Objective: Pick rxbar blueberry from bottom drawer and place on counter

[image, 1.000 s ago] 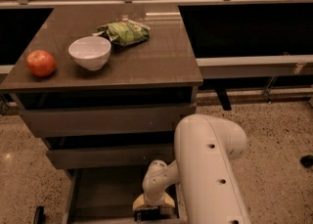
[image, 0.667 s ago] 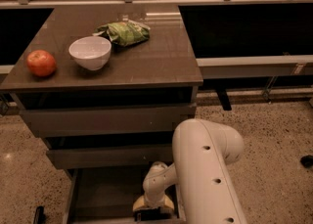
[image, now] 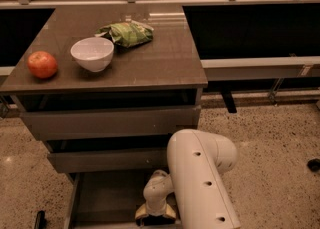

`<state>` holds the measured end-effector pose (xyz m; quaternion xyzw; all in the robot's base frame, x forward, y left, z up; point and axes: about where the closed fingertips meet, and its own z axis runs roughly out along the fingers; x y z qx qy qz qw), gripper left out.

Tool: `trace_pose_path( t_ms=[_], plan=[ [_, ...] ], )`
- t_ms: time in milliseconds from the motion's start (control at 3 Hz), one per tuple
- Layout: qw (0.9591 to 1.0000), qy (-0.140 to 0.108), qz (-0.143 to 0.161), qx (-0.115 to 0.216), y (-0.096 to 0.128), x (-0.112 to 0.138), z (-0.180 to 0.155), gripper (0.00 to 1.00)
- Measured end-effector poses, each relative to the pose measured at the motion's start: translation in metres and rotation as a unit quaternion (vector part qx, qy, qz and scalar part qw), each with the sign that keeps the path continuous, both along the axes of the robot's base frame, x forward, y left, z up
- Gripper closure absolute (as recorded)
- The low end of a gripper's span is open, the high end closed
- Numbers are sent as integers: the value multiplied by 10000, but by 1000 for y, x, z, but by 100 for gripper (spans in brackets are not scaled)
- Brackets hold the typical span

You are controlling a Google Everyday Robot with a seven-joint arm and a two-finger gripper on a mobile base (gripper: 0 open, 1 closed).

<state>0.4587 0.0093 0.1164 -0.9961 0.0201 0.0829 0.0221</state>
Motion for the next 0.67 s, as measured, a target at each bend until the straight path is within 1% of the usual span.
trace_pose_path(
  t_ms=[333,667],
  plan=[
    [10000,41,-3,6,0,-1,-4,0],
    [10000,56,14,14,0,-2,-6,19]
  ],
)
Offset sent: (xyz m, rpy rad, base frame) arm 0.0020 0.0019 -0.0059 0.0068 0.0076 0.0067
